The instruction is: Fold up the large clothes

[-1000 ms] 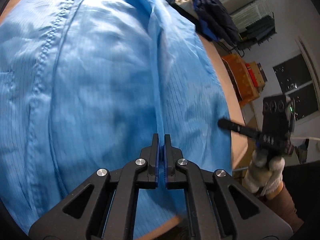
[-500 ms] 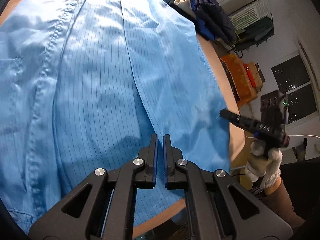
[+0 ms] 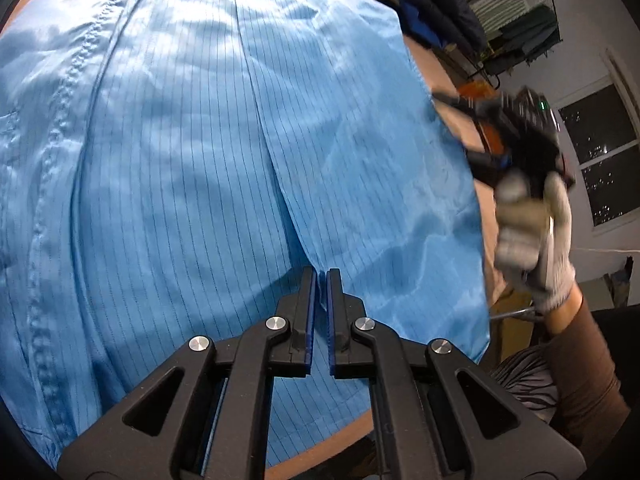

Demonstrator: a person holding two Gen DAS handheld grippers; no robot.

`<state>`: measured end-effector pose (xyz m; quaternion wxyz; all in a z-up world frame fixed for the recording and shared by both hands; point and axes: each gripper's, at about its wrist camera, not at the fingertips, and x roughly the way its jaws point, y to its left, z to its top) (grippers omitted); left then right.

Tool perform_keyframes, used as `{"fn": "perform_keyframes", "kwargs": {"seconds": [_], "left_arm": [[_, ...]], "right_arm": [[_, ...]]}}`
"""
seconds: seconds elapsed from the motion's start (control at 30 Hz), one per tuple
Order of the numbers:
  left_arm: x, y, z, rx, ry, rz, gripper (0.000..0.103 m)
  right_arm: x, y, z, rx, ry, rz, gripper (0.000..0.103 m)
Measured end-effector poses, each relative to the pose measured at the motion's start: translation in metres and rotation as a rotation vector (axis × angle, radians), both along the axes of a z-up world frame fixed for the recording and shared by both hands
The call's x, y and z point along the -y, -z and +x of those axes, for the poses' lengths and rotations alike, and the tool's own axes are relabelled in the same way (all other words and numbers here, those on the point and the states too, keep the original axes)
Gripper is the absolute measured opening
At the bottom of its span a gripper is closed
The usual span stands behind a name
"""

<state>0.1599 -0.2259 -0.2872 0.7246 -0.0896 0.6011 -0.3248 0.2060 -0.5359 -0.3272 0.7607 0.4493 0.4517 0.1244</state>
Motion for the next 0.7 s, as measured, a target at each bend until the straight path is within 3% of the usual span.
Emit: {"fn": "perform_keyframes", "kwargs": {"seconds": [0.13,0.2,0.23,0.27,0.3,0.4,0.47,0.53,0.57,0.6,0.67,0.7], "left_arm": [[0.003,-0.001,0.000,0.005,0.019,0.014,0.001],[0.005,0.000,0.000,0.008,0.021,0.017,0.001],[0.006,0.000,0.001,0.009,0.023,0.019,0.001],[0.009,0.000,0.002,0.010,0.024,0.020,0.001],[0.009,0.000,0.002,0.011,0.027,0.021,0.001],[0.009,-0.001,0.000,0.012,0.037,0.024,0.001],[0.010,-0.001,-0.001,0.014,0.049,0.026,0.001],[0.016,-0.001,0.000,0.016,0.055,0.025,0.001],[0.015,-0.003,-0.002,0.016,0.057,0.020,0.001],[0.014,-0.006,-0.002,0.017,0.059,0.011,0.001],[0.013,-0.013,-0.003,0.031,0.057,-0.010,0.001],[0.013,-0.017,-0.004,0.039,0.057,-0.018,0.001]], "right_arm": [[0.018,0.009,0.022,0.025,0.095,0.109,0.047],[0.018,0.010,0.037,0.025,0.123,0.111,0.024],[0.019,0.009,0.042,0.027,0.125,0.094,0.017],[0.016,0.006,0.049,0.031,0.119,0.060,0.002],[0.012,0.000,0.054,0.027,0.109,-0.002,0.000],[-0.002,-0.024,0.063,0.004,0.087,-0.251,0.000],[0.000,-0.030,0.062,-0.017,0.119,-0.332,0.000],[0.006,-0.030,0.061,-0.041,0.129,-0.384,0.000],[0.007,-0.031,0.060,-0.041,0.125,-0.384,0.005],[0.008,-0.031,0.059,-0.044,0.116,-0.360,0.019],[0.009,-0.037,0.052,-0.016,0.098,-0.309,0.032],[0.010,-0.040,0.049,-0.008,0.091,-0.334,0.033]]}}
